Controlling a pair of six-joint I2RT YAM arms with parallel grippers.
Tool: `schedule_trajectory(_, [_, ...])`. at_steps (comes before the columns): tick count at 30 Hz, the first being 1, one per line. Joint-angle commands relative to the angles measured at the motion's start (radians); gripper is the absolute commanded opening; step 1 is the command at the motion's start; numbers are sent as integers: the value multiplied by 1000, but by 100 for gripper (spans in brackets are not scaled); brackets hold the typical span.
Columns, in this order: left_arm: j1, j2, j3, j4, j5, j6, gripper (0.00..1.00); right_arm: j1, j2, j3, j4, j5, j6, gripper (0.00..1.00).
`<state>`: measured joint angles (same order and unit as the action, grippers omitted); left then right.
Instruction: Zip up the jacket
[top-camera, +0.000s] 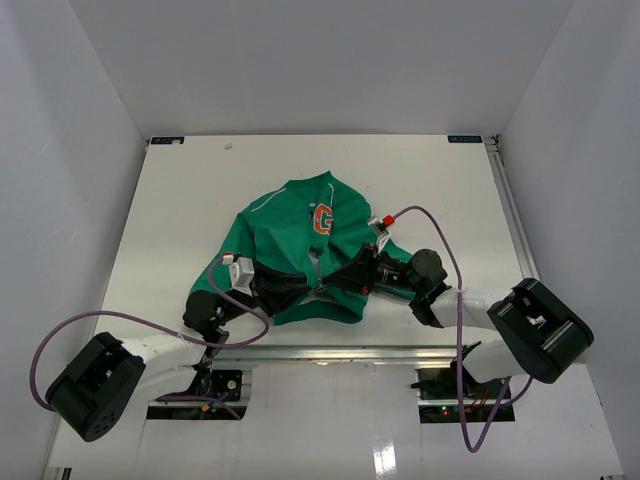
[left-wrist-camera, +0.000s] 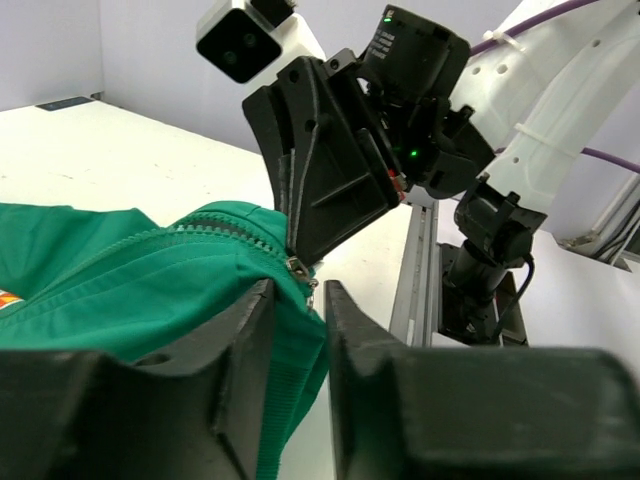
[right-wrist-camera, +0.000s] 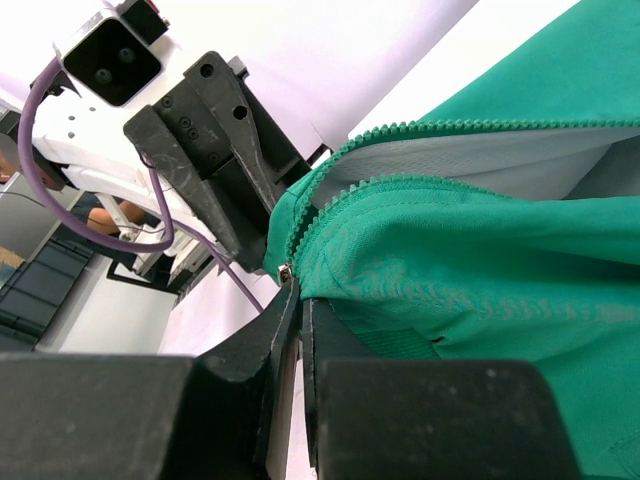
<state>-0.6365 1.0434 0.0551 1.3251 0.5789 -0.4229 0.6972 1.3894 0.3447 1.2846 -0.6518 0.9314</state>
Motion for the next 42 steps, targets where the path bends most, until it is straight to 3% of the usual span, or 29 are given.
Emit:
schedule_trajectory(1, [-2, -18, -82, 308, 57, -28, 44, -5, 16, 5, 101, 4, -17, 8])
schedule_trajectory(14, [-2, 45, -35, 258, 86, -23, 47, -5, 9, 0, 101, 3, -22, 8])
schedule_trajectory(21, [-2, -46, -51, 191, 46, 0, 50, -5, -9, -11, 108, -3, -48, 8])
schedule_trajectory(24, [-1, -159, -42, 50, -24, 0, 51, -5, -24, -22, 118, -5, -64, 8])
schedule_trajectory(28, [0, -361, 33, -334, -219, -83, 57, -5, -35, -27, 119, -9, -82, 8])
schedule_trajectory(32, [0, -440, 132, -673, -270, -118, 59, -5, -31, -28, 128, -16, -78, 8])
schedule_trajectory(42, [0, -369, 265, -996, -237, -242, 60, -5, -27, -41, 139, -16, -83, 8])
